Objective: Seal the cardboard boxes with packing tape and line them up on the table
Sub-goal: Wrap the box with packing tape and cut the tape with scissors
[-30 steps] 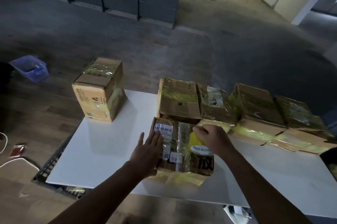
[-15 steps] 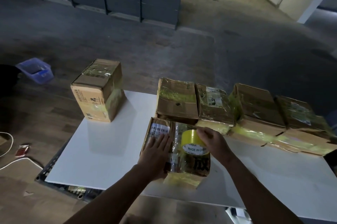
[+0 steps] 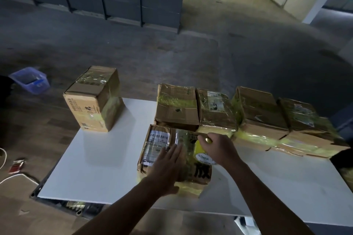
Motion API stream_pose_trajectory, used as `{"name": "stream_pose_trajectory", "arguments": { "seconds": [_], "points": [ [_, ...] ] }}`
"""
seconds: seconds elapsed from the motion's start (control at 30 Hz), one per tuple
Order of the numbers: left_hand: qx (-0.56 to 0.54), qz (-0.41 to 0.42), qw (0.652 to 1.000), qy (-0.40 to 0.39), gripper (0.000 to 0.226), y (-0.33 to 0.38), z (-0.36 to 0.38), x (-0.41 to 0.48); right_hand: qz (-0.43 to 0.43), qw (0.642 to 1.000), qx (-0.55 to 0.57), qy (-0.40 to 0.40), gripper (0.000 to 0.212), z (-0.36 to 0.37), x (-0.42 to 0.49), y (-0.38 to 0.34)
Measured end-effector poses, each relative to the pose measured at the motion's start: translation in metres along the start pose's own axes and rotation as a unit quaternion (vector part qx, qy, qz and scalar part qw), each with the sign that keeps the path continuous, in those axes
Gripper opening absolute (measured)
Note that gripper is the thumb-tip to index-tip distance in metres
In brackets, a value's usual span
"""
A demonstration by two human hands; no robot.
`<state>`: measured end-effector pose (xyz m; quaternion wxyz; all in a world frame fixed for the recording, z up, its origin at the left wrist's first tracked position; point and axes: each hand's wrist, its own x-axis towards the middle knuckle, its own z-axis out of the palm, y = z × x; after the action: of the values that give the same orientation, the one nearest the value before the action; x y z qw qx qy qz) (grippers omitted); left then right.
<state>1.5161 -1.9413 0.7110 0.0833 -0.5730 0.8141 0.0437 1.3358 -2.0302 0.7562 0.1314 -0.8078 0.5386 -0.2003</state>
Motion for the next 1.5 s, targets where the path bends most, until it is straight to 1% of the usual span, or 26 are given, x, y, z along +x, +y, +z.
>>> {"name": "stream_pose_trajectory", "arguments": {
  "seconds": [0.07,0.1,0.2,0.27,0.33,0.4,0.43,0.5,0.53,0.6,0.67,0.77,0.83,0.87,0.93,1.0,1.07,1.13,1.17,1.23,1.3,1.33,1.4,1.5],
  "points": [
    [-0.010,0.004,1.000,-0.009,0.114,0.011,0.008,0.001,0.008,1.000,0.002,-0.020,0.055,0.000,0.000,0.002],
    [-0.013,0.003,1.000,0.000,0.113,0.012,0.011,0.001,0.015,0.999,0.018,-0.029,0.053,-0.002,-0.001,0.004],
    [-0.014,-0.012,1.000,0.013,0.111,0.009,0.016,0.000,0.055,0.984,0.155,-0.065,0.039,-0.009,-0.009,0.012],
    [-0.027,-0.017,0.999,0.021,0.109,0.008,0.017,0.001,0.072,0.973,0.205,-0.073,0.035,-0.012,-0.013,0.015],
    [-0.033,-0.009,0.999,0.031,0.112,0.007,0.017,0.001,0.057,0.980,0.183,-0.058,0.038,-0.012,-0.013,0.019],
    [-0.038,-0.008,0.999,0.007,0.122,0.006,0.017,0.000,0.024,0.991,0.122,-0.043,0.044,-0.016,-0.012,0.025],
    [-0.042,-0.011,0.999,0.010,0.124,0.005,0.017,0.001,0.009,0.995,0.089,-0.031,0.047,-0.019,-0.013,0.028],
    [-0.040,-0.002,0.999,0.013,0.120,0.003,0.017,0.002,-0.004,0.999,0.033,-0.015,0.051,-0.026,-0.013,0.034],
    [-0.040,0.002,0.999,0.025,0.113,0.005,0.017,0.002,0.002,1.000,0.024,-0.014,0.051,-0.028,-0.013,0.036],
    [-0.048,-0.011,0.998,0.027,0.101,0.012,0.012,0.002,0.026,0.999,0.025,-0.018,0.051,-0.026,-0.014,0.041],
    [-0.061,-0.021,0.997,0.050,0.096,0.027,0.005,0.004,0.051,0.998,0.027,-0.013,0.051,-0.021,-0.014,0.042],
    [-0.100,0.013,0.994,0.034,0.101,0.058,0.004,0.011,0.050,0.999,0.011,-0.002,0.050,-0.016,-0.017,0.038],
    [-0.089,0.000,0.995,0.034,0.104,0.067,0.007,0.015,0.044,0.999,0.004,-0.004,0.051,-0.016,-0.017,0.035],
    [-0.091,-0.005,0.995,0.037,0.106,0.067,0.009,0.016,0.050,0.998,0.020,-0.013,0.050,-0.018,-0.017,0.037],
    [-0.098,-0.001,0.995,0.024,0.114,0.062,0.014,0.016,0.073,0.992,0.096,-0.041,0.043,-0.023,-0.020,0.044],
    [-0.088,0.007,0.995,0.043,0.119,0.060,0.020,0.016,0.093,0.977,0.180,-0.067,0.038,-0.027,-0.025,0.049],
    [-0.093,0.006,0.994,0.050,0.118,0.061,0.024,0.019,0.092,0.974,0.200,-0.059,0.041,-0.027,-0.027,0.053],
    [-0.103,-0.006,0.994,0.045,0.114,0.063,0.027,0.021,0.069,0.985,0.154,-0.030,0.048,-0.026,-0.027,0.059],
    [-0.107,-0.011,0.993,0.042,0.111,0.064,0.024,0.022,0.054,0.993,0.107,-0.021,0.050,-0.025,-0.028,0.064],
    [-0.100,-0.004,0.994,0.052,0.102,0.063,0.019,0.021,0.043,0.998,0.035,-0.024,0.051,-0.024,-0.031,0.075],
    [-0.068,0.004,0.997,0.036,0.091,0.063,0.017,0.021,0.065,0.997,0.025,-0.038,0.053,-0.020,-0.038,0.088],
    [-0.067,0.000,0.997,0.040,0.088,0.063,0.017,0.022,0.075,0.996,0.025,-0.047,0.052,-0.016,-0.041,0.094],
    [-0.066,-0.006,0.997,0.050,0.088,0.065,0.015,0.023,0.097,0.992,0.021,-0.077,0.049,-0.008,-0.044,0.100],
    [-0.076,-0.013,0.997,0.029,0.088,0.065,0.013,0.025,0.123,0.985,0.019,-0.120,0.043,0.001,-0.044,0.103]
  ]
}}
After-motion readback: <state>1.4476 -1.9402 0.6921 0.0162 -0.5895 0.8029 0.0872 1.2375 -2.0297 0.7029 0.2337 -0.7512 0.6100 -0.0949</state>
